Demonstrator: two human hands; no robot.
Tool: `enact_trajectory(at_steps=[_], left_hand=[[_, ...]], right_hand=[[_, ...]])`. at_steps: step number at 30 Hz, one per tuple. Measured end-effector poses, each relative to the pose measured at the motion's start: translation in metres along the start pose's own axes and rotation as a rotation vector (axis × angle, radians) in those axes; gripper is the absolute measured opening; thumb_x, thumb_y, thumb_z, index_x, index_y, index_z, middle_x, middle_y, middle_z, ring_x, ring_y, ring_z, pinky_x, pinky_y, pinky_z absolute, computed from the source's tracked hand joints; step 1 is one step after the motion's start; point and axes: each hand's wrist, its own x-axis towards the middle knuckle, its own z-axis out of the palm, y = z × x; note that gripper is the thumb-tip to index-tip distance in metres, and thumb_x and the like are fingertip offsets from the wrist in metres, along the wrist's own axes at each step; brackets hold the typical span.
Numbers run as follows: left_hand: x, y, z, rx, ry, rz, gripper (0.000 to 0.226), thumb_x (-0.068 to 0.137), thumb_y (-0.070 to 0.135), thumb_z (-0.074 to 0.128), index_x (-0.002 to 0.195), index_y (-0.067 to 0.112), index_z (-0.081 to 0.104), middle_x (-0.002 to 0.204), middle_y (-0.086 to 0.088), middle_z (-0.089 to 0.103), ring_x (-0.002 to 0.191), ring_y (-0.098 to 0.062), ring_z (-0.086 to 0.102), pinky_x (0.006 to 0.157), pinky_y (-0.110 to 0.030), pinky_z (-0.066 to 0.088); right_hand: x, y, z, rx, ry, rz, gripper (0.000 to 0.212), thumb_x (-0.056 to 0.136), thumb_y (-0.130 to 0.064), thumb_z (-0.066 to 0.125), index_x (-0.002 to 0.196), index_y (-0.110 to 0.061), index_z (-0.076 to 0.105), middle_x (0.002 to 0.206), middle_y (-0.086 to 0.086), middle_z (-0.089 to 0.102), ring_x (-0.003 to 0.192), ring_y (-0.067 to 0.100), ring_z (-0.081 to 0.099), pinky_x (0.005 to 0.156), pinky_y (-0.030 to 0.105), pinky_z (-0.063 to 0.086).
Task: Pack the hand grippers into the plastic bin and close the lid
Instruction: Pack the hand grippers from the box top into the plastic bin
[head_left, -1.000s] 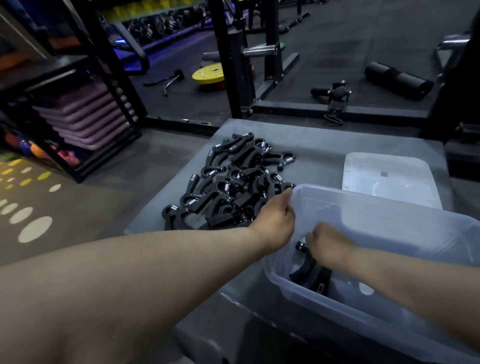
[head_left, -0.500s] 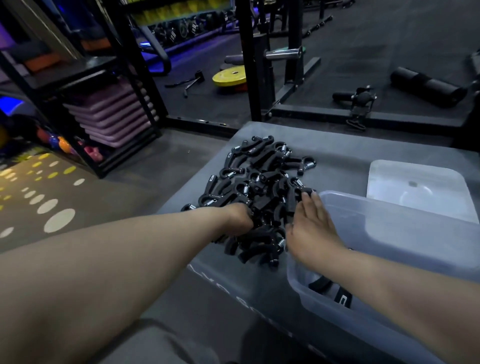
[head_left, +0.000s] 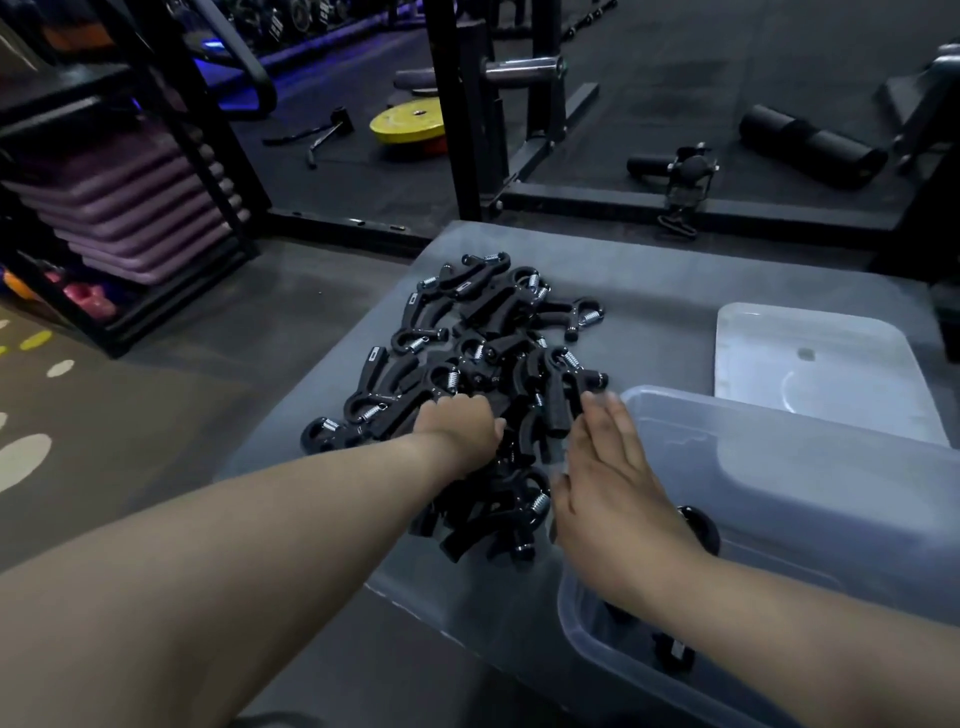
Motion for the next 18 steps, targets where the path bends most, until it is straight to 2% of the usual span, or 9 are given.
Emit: enact_trajectory(at_steps=[3, 5, 7, 9, 12, 15, 18], left_hand=[[-0.003, 0.001, -0.007, 0.057, 0.104, 0.019, 0.042, 0.102, 0.041, 0.035, 0.118, 0.009, 0.056, 0.124, -0.014, 0.059, 0.116, -0.034, 0.054, 0.096, -0.042, 0.037], [-0.008, -0.002, -0.021, 0.014, 0.144, 0.019, 0.032, 0.099, 0.036, 0.036, 0.104, 0.011, 0.056, 0.117, -0.014, 0.06, 0.108, -0.035, 0.056, 0.091, -0.042, 0.039], [-0.012, -0.007, -0.038, -0.038, 0.125, 0.009, 0.024, 0.096, 0.031, 0.037, 0.088, 0.012, 0.05, 0.104, -0.013, 0.062, 0.094, -0.034, 0.057, 0.082, -0.04, 0.04], [-0.017, -0.013, -0.056, -0.022, 0.054, 0.002, 0.027, 0.097, 0.031, 0.037, 0.082, 0.012, 0.051, 0.089, -0.008, 0.059, 0.08, -0.03, 0.055, 0.073, -0.036, 0.038], [-0.03, -0.023, -0.078, -0.007, 0.035, 0.012, 0.031, 0.097, 0.034, 0.04, 0.075, 0.017, 0.051, 0.079, -0.004, 0.056, 0.075, -0.026, 0.053, 0.072, -0.033, 0.041], [-0.047, -0.027, -0.091, -0.199, 0.094, 0.0, 0.033, 0.097, 0.029, 0.042, 0.069, 0.013, 0.047, 0.066, -0.004, 0.05, 0.068, -0.028, 0.049, 0.069, -0.033, 0.041], [-0.067, -0.014, -0.106, -0.459, 0.149, -0.093, 0.027, 0.1, 0.025, 0.038, 0.084, 0.008, 0.052, 0.076, -0.007, 0.05, 0.069, -0.022, 0.047, 0.066, -0.029, 0.036]], right_hand=[[0.003, -0.001, 0.002, 0.019, -0.021, 0.008, 0.063, 0.102, -0.029, 0.023, 0.154, -0.003, -0.001, 0.16, 0.0, -0.025, 0.142, 0.014, -0.034, 0.119, 0.032, -0.009], [0.005, -0.003, 0.003, 0.009, -0.009, -0.01, 0.063, 0.102, -0.027, 0.024, 0.154, -0.001, -0.002, 0.16, 0.002, -0.025, 0.142, 0.016, -0.033, 0.118, 0.03, -0.012], [0.006, -0.004, 0.003, 0.029, -0.001, -0.011, 0.063, 0.101, -0.025, 0.025, 0.154, -0.002, -0.003, 0.16, 0.003, -0.024, 0.143, 0.016, -0.032, 0.117, 0.028, -0.014], [0.005, -0.004, 0.003, 0.056, 0.003, -0.008, 0.064, 0.101, -0.024, 0.026, 0.154, -0.002, -0.002, 0.161, 0.002, -0.023, 0.144, 0.015, -0.031, 0.115, 0.026, -0.015], [0.001, -0.002, 0.0, 0.093, 0.013, -0.015, 0.065, 0.1, -0.023, 0.029, 0.155, -0.003, -0.001, 0.161, 0.002, -0.02, 0.144, 0.015, -0.028, 0.113, 0.024, -0.016], [-0.001, 0.002, -0.001, 0.13, -0.005, -0.021, 0.066, 0.101, -0.024, 0.029, 0.155, -0.003, -0.002, 0.162, 0.003, -0.02, 0.144, 0.015, -0.03, 0.115, 0.026, -0.014], [0.002, 0.006, -0.003, 0.176, -0.033, -0.032, 0.066, 0.1, -0.025, 0.031, 0.156, -0.01, -0.001, 0.162, 0.002, -0.018, 0.144, 0.015, -0.03, 0.118, 0.03, -0.012]])
